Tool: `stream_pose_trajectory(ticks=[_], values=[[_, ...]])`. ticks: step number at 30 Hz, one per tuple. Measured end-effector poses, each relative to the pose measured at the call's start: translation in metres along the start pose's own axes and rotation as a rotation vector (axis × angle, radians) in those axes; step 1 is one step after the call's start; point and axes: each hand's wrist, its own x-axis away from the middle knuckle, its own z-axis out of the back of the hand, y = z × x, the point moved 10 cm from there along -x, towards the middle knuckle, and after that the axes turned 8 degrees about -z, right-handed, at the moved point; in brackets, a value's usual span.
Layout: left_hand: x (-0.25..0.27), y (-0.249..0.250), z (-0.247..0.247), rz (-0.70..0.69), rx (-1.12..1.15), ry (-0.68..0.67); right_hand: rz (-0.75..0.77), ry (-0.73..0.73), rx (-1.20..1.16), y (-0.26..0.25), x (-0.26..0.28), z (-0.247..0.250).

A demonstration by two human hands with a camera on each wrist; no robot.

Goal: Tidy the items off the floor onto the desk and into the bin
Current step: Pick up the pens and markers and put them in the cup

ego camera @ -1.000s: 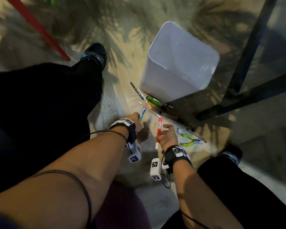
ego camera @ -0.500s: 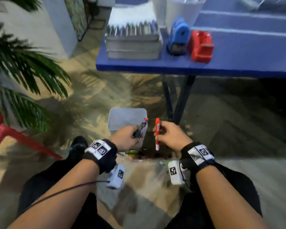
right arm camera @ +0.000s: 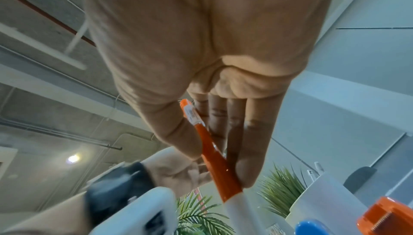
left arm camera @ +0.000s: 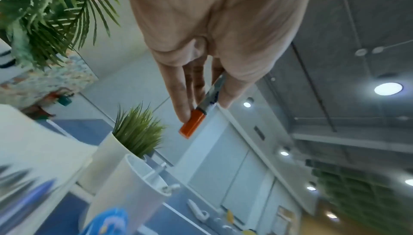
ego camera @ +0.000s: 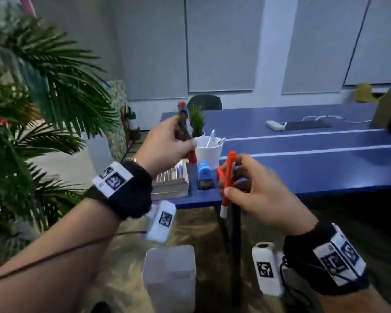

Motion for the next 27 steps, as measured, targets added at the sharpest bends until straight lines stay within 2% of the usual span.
stream_pose_trajectory(ticks=[3, 6, 9, 11, 14, 19, 24, 27], values=[[-0.078, -0.014, -0.003, 0.086, -0.034, 0.063, 0.021, 0.041, -0.017, -0.008, -0.006, 0.014], [-0.133, -0.028, -0.018, 0.105, -0.276, 0.039, -0.003, 0.056, -0.009, -0.002, -0.006, 0.02], [-0.159, -0.06, -0.037, 0.179, -0.529, -0.02, -0.022, 0.064, -0.023, 0.012, 0.0, 0.023], [-0.163, -0.089, -0.048, 0.269, -0.61, -0.072, -0.044, 0.057, -0.025, 0.024, 0.004, 0.025], [-0.158, -0.123, -0.056, 0.366, -0.632, -0.076, -0.064, 0.05, -0.022, 0.039, 0.008, 0.029], [-0.148, -0.135, -0.058, 0.35, -0.675, -0.078, -0.07, 0.053, -0.011, 0.047, 0.006, 0.033], [-0.143, -0.137, -0.055, 0.344, -0.735, -0.128, -0.021, 0.042, 0.013, 0.029, -0.003, 0.028], [-0.142, -0.126, -0.049, 0.282, -0.781, -0.163, 0.01, 0.028, 0.023, 0.011, -0.01, 0.024]])
